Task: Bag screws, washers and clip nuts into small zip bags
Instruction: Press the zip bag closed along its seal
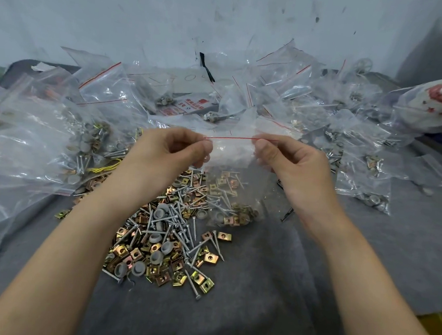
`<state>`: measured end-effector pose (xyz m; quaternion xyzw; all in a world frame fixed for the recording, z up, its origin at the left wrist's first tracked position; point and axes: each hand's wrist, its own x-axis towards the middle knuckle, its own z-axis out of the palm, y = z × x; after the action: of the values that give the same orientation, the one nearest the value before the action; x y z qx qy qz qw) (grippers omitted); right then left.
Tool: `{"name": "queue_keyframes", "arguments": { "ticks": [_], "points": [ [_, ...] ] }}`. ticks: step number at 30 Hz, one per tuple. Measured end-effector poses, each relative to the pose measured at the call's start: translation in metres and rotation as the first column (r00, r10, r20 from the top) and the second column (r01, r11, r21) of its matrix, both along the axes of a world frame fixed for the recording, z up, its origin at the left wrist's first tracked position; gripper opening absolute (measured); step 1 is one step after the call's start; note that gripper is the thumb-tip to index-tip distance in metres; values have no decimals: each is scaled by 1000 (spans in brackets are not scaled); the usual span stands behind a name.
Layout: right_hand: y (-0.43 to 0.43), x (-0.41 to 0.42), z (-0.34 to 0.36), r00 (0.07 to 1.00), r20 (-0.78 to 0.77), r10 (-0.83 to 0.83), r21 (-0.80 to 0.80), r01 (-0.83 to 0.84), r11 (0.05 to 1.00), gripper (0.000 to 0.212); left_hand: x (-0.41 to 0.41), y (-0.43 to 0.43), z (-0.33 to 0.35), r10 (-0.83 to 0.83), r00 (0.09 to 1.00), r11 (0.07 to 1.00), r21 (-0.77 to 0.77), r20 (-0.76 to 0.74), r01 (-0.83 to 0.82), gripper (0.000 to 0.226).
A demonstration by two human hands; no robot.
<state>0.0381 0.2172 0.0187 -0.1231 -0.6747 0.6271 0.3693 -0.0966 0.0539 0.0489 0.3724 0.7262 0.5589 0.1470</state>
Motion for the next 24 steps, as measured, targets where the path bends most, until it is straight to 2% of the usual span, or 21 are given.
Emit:
{"name": "queue_keyframes", "arguments": {
  "ticks": [3, 16, 24],
  "points": [
    [0, 1, 0, 1000, -4, -3, 3, 3, 1000, 13, 1, -2, 0, 15, 1000, 1000, -15, 3, -15, 18],
    [-3, 3, 4, 1000, 13, -16, 14, 16, 1000, 10, -3, -7, -7, -29, 1000, 1000, 6, -2, 29, 10],
    [-4, 5, 6, 999, 23, -25, -4, 25, 1000, 10, 3, 0, -9, -14, 1000, 999, 31, -8, 14, 16]
  ]
}}
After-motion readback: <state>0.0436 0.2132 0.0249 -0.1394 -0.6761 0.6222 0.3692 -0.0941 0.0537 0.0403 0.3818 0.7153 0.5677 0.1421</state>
